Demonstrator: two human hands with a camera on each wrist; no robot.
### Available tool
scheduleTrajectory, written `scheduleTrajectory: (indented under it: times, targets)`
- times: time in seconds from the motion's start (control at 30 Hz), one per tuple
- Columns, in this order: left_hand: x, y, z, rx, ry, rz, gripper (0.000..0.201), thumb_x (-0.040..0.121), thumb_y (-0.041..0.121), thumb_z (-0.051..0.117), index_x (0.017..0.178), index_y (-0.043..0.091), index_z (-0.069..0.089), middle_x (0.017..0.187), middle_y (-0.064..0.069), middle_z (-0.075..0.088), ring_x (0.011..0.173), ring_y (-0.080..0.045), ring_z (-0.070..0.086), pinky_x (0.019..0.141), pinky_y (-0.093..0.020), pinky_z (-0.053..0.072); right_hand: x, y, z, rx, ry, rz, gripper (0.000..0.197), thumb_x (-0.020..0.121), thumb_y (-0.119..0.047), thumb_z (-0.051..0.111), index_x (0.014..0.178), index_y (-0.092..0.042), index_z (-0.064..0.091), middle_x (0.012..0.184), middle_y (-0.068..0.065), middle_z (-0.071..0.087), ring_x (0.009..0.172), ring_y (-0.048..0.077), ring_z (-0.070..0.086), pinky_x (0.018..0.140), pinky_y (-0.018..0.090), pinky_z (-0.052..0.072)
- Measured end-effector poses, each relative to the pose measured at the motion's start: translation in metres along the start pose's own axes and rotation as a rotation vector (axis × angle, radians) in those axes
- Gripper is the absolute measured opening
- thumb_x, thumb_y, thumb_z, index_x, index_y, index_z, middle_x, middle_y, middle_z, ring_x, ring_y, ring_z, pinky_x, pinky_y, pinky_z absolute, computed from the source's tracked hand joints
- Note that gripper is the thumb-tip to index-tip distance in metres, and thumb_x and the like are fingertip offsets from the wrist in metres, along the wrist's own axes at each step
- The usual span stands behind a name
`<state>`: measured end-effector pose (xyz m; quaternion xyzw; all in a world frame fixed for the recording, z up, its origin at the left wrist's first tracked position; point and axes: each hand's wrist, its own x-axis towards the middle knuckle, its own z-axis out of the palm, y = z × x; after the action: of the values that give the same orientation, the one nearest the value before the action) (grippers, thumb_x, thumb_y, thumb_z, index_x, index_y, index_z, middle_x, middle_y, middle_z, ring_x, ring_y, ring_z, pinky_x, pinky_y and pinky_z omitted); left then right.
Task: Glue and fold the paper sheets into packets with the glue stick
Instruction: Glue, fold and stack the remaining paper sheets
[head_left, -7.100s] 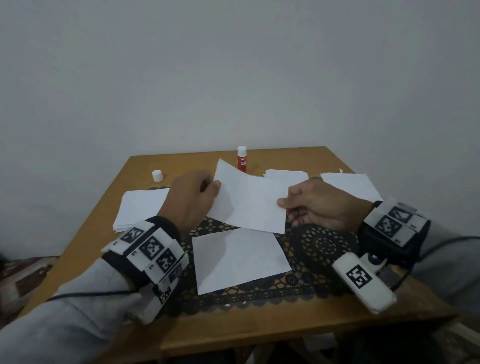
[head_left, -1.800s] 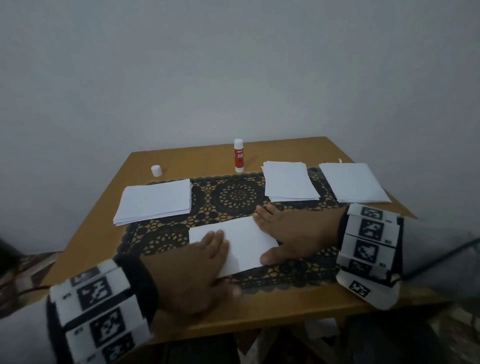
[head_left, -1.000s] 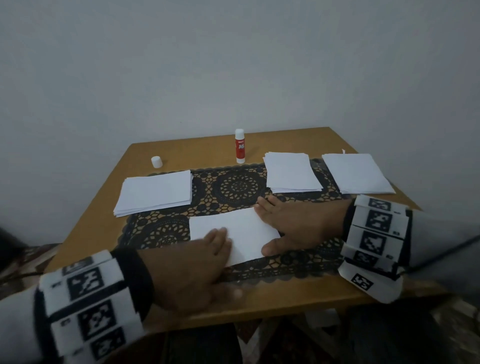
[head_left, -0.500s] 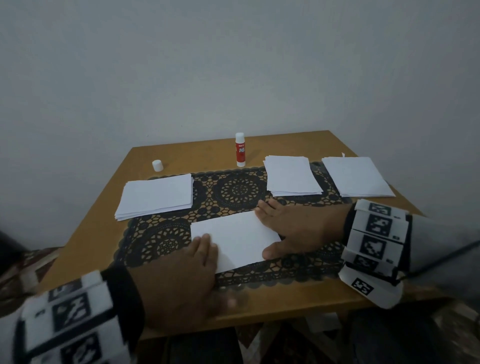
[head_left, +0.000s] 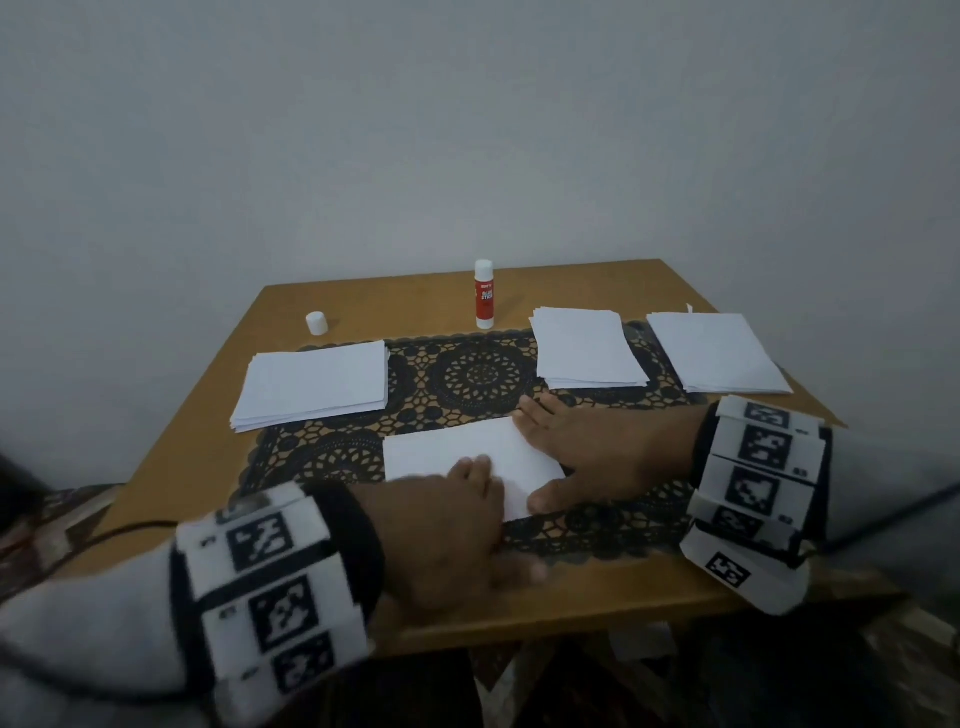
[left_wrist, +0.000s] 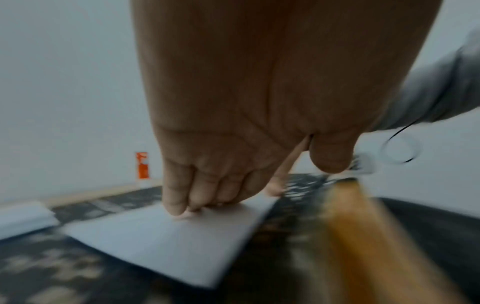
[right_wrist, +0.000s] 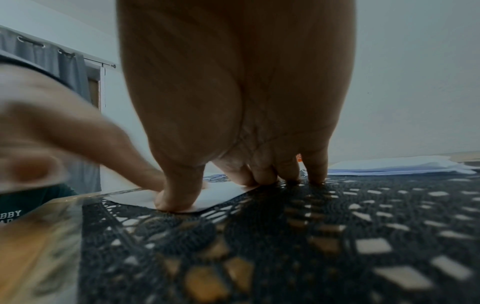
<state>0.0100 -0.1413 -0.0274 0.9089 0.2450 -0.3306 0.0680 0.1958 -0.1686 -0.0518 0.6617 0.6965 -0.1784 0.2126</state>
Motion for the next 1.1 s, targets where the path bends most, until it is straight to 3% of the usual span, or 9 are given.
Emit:
scheduleTrajectory:
  times: [0.1,0.27,0.43,0.57,0.73,0.93,1.1]
  targets:
    - [0.015,-0.02,-0.015,-0.019,0.047,-0.096,0.092,0.09,0.068,0.022,0.15,0.007,-0.011,0.157,-0.012,-0.017,0.147,-0.024,-0.003,0.118,-0.039,0.013,-0.002,-0.002,-0.001,-0.008,-0.004,0.002,0.1,0.09,-0.069,0.037,0.153,-0.013,-0.016,0.16,0.005,-0.022,0.149,0.022,-0.016,0.12,0.038,0.003]
    - [0.004,-0.005,-0.005,-0.018,-0.006,0.081,0.089,0.091,0.068,0.024,0.15,0.014,-0.014,0.155,-0.004,-0.025,0.146,-0.017,-0.011,0.12,-0.036,0.008,0.0,0.0,0.0,0.003,0.017,-0.009,0.098,0.092,-0.066,0.038,0.153,-0.011,-0.015,0.161,0.006,-0.021,0.149,0.022,-0.016,0.12,0.037,0.002]
    - [0.005,-0.029,-0.009,-0.049,0.034,-0.04,0.088,0.092,0.066,0.024,0.15,0.011,-0.014,0.156,-0.006,-0.023,0.147,-0.018,-0.007,0.119,-0.035,0.009,-0.001,0.0,0.0,0.012,0.0,-0.002,0.1,0.091,-0.068,0.038,0.153,-0.013,-0.017,0.16,0.004,-0.023,0.148,0.021,-0.017,0.12,0.036,0.001]
    - [-0.014,-0.015,0.01,-0.019,-0.021,0.104,0.091,0.09,0.068,0.026,0.15,0.013,-0.015,0.156,-0.003,-0.025,0.145,-0.015,-0.015,0.121,-0.036,0.004,-0.003,-0.002,-0.004,0.014,-0.018,0.009,0.1,0.091,-0.068,0.039,0.153,-0.013,-0.017,0.16,0.003,-0.023,0.148,0.02,-0.017,0.12,0.037,0.002]
    - [-0.012,-0.04,0.009,-0.05,0.041,-0.111,0.088,0.093,0.064,0.028,0.15,0.012,-0.014,0.156,-0.006,-0.023,0.147,-0.02,-0.007,0.12,-0.037,0.011,-0.007,-0.016,-0.012,-0.006,-0.054,0.027,0.097,0.092,-0.066,0.037,0.153,-0.011,-0.015,0.161,0.006,-0.021,0.149,0.022,-0.015,0.122,0.041,0.005]
    - [-0.006,-0.048,0.012,-0.058,0.039,-0.112,0.085,0.094,0.062,0.026,0.15,0.013,-0.015,0.157,-0.005,-0.022,0.147,-0.018,-0.008,0.119,-0.036,0.01,-0.023,-0.061,-0.002,-0.056,-0.091,-0.146,0.092,0.095,-0.066,0.028,0.153,-0.009,-0.015,0.159,0.011,-0.023,0.148,0.026,-0.018,0.118,0.036,0.0]
    - [-0.004,-0.053,0.013,-0.08,0.057,-0.092,0.084,0.094,0.062,0.028,0.15,0.015,-0.014,0.157,-0.002,-0.021,0.147,-0.016,-0.005,0.12,-0.035,0.01,0.006,-0.052,-0.022,-0.011,-0.013,-0.057,0.086,0.099,-0.057,0.029,0.152,-0.006,-0.015,0.16,0.01,-0.022,0.149,0.024,-0.016,0.12,0.04,0.004]
